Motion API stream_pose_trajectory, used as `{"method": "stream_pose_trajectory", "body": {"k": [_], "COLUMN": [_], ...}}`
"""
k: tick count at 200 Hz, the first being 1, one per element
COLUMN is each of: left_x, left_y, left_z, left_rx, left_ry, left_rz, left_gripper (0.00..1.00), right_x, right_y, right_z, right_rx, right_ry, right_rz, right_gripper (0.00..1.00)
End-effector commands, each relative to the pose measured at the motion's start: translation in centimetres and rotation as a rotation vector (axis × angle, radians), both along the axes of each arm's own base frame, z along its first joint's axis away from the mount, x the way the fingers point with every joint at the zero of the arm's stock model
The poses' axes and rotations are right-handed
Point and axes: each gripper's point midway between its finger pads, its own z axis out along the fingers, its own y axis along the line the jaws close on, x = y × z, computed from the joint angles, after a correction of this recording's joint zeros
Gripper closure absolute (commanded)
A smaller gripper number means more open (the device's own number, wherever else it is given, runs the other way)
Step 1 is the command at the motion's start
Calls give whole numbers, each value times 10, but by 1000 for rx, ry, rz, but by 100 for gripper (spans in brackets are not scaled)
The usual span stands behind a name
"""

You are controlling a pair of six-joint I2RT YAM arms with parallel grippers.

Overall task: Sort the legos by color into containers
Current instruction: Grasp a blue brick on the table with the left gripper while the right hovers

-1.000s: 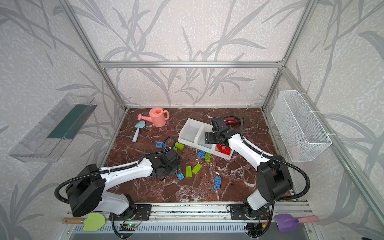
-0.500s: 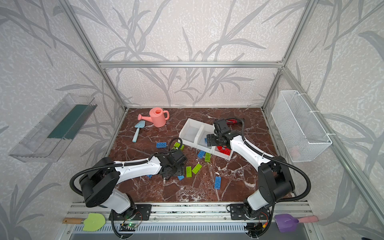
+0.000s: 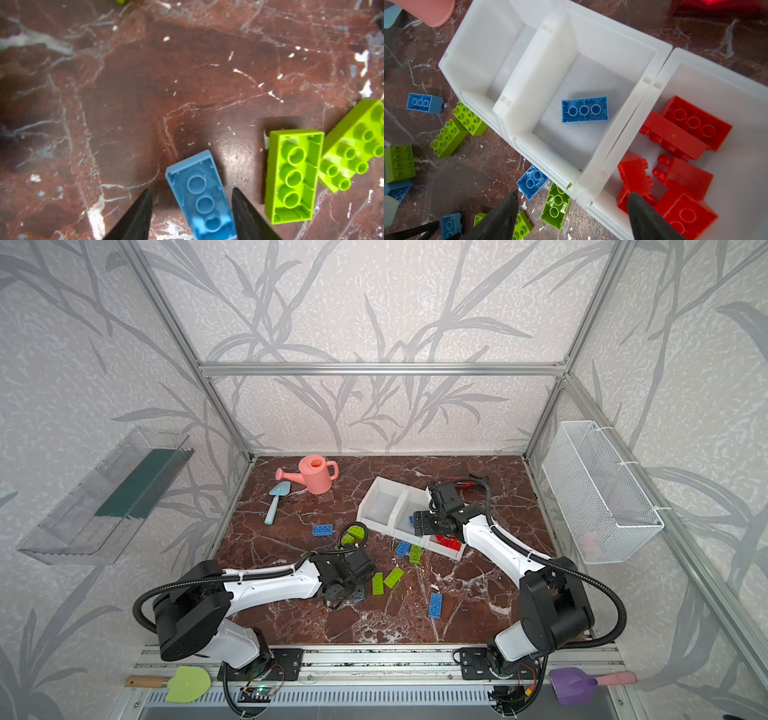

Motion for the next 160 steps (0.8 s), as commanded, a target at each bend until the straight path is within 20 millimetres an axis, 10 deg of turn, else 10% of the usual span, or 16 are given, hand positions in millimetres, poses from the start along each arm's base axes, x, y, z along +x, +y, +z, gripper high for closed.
{"method": "stream_pose_trajectory", "body": {"k": [1, 160], "left_x": [-2, 4], "left_y": [10, 0], "left_z": [1, 6], "left_rx": [22, 24], "left_ry": [-19, -47], "left_rz": [31, -23], "left_gripper": [44, 67], "right_x": [-3, -12], "right_y": [-2, -9], "right_z": [9, 9], "right_rx": [18, 7], "right_ry": [-23, -33], "right_rz": [-3, -9], "right_gripper": [17, 17]}}
